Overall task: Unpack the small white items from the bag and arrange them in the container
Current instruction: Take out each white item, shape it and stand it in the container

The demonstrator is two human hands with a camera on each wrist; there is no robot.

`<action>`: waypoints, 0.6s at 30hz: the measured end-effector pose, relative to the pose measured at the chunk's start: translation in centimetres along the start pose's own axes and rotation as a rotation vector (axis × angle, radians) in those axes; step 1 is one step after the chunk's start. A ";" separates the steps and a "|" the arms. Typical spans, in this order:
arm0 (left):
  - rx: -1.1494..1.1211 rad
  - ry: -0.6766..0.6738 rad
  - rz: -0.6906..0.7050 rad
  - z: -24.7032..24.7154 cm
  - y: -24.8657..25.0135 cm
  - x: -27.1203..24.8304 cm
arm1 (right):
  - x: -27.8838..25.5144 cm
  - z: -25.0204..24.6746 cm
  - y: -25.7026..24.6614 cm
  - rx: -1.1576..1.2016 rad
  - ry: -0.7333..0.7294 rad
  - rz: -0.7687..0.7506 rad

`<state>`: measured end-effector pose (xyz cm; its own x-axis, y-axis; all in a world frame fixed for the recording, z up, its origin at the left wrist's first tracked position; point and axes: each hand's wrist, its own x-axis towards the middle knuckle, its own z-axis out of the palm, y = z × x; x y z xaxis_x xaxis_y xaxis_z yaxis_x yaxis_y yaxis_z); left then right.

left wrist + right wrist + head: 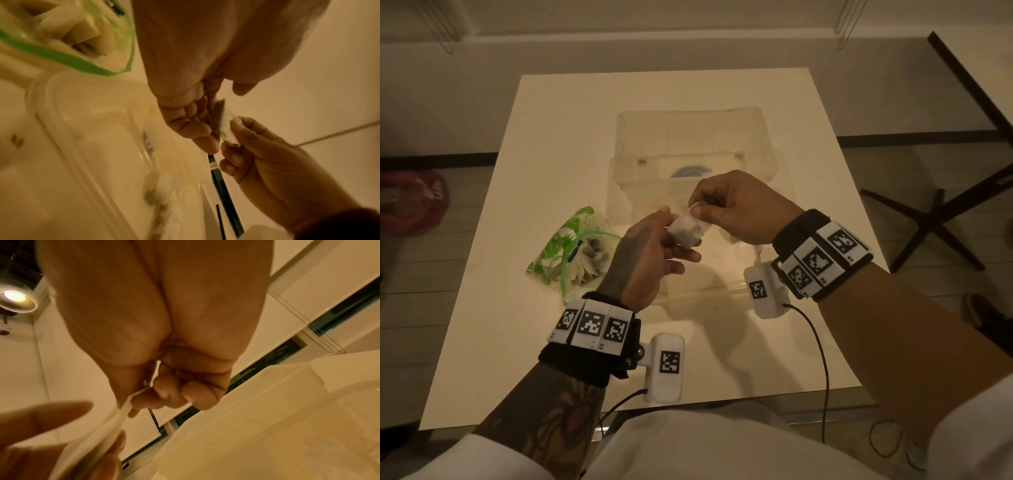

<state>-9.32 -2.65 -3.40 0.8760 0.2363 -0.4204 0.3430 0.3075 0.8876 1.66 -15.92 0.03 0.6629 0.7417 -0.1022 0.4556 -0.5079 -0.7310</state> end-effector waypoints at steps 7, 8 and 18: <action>0.180 0.025 0.154 -0.2 -0.4 -0.2 | 0.0 -0.6 -0.5 0.068 0.010 0.040; 0.135 0.027 0.148 -0.2 -0.5 -0.2 | -0.1 -0.7 -0.6 0.091 0.009 0.056; 0.187 0.257 0.375 0.4 -0.8 0.1 | 0.3 -0.4 -0.9 0.072 0.049 0.050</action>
<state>-9.35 -3.28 -4.11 0.8467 0.5264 -0.0772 0.0953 -0.0073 0.9954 1.72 -15.41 0.95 0.7128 0.6929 -0.1084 0.3784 -0.5101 -0.7724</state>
